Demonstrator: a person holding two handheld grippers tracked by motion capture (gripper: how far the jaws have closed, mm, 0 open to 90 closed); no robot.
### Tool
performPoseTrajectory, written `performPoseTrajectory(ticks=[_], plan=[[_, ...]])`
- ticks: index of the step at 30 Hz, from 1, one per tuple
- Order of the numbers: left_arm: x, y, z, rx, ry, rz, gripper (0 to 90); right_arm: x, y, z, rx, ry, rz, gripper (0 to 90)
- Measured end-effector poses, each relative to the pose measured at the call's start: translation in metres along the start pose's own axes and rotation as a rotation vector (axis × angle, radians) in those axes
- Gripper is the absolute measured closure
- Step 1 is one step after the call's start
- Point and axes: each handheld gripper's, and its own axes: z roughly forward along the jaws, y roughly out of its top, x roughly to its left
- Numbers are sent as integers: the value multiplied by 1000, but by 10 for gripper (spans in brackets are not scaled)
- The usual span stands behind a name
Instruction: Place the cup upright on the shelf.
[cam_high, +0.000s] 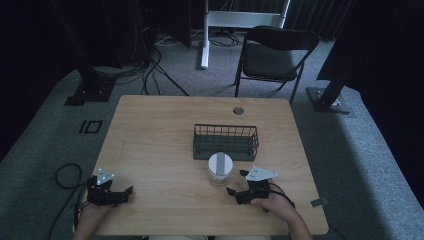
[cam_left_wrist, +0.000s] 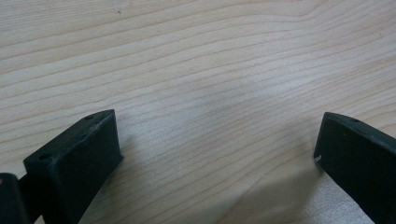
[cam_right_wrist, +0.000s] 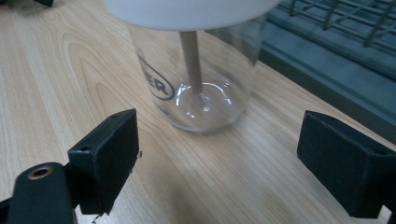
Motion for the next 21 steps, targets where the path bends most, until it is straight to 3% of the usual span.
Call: performPoseTrajectory(ticks=[21], plan=[[0,0,0,0,0,0,6,8,8,18,-57,45,19,125]])
